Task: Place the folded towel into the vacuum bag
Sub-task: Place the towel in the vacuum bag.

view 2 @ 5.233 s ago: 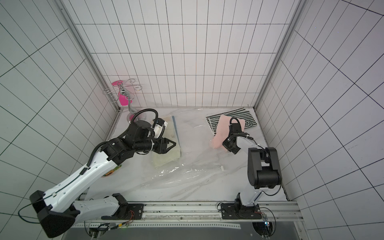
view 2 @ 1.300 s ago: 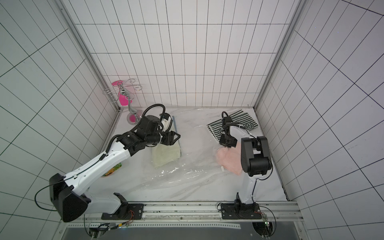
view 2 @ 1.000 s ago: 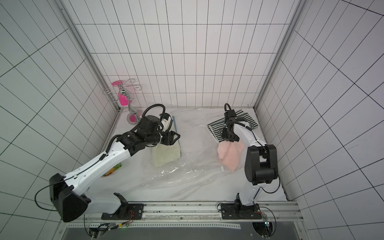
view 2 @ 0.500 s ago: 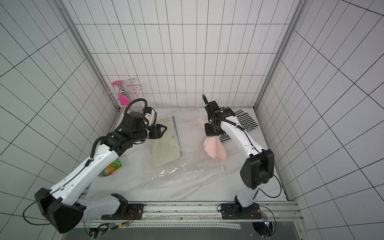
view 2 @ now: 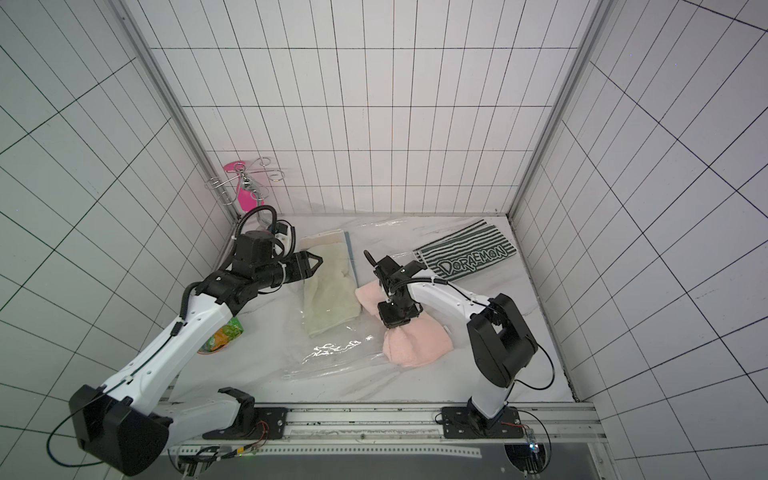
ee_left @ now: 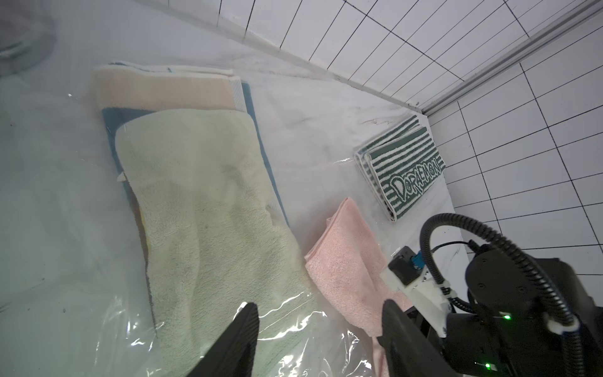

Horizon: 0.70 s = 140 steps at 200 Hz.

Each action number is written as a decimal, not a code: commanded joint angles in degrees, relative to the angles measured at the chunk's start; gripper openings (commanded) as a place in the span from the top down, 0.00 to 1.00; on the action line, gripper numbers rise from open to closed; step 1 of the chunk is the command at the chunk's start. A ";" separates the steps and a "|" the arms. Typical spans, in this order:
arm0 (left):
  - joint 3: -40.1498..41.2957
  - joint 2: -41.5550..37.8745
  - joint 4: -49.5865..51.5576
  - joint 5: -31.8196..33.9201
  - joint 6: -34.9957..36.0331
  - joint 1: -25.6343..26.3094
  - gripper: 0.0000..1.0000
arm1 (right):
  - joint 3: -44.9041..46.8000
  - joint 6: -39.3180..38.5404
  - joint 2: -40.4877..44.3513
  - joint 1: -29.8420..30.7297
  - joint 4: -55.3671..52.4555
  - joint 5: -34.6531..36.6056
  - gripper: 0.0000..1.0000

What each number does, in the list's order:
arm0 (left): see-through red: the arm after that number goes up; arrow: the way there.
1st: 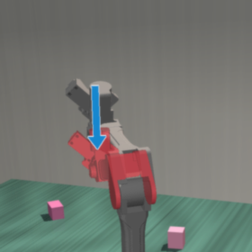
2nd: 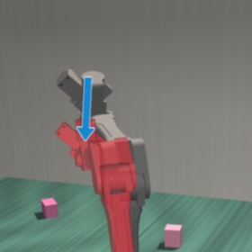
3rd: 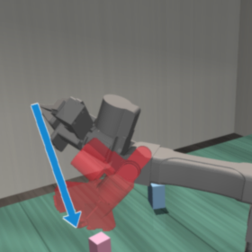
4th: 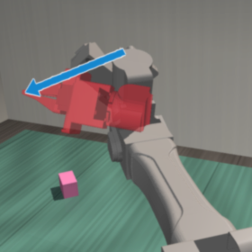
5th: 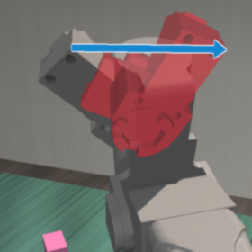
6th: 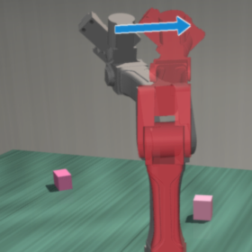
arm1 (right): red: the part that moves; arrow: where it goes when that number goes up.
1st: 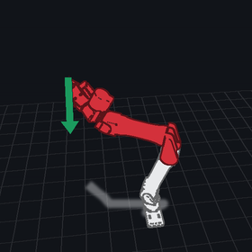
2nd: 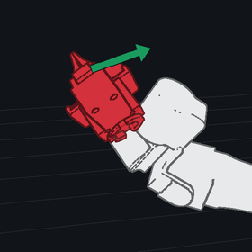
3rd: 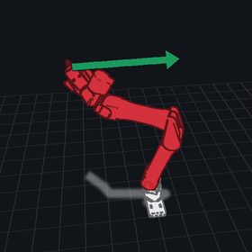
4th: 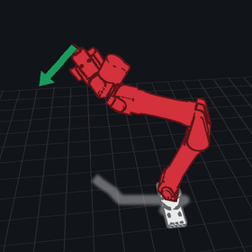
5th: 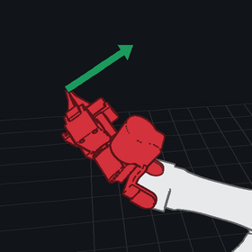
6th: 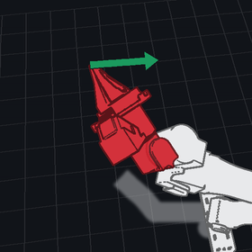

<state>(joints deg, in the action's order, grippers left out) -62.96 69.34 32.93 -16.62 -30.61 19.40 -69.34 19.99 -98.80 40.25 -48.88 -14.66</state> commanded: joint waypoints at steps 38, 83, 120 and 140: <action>2.58 0.05 -0.93 -3.13 -5.29 5.59 0.39 | 4.90 4.75 5.39 -1.34 10.05 -12.55 0.40; 8.29 -1.29 -4.71 -4.22 -14.18 12.92 0.38 | 7.74 4.20 15.45 -11.51 4.70 -12.99 0.36; 13.54 4.05 -15.99 -5.31 -20.91 16.90 0.35 | 8.85 5.35 19.23 -5.03 1.32 2.59 0.30; 12.86 6.00 -15.25 -5.14 -19.93 13.31 0.36 | 12.40 11.00 21.45 1.78 3.20 12.29 0.26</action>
<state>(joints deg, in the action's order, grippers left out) -50.02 73.47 22.65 -22.09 -47.72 36.12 -61.04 25.74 -79.94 35.42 -44.07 -15.64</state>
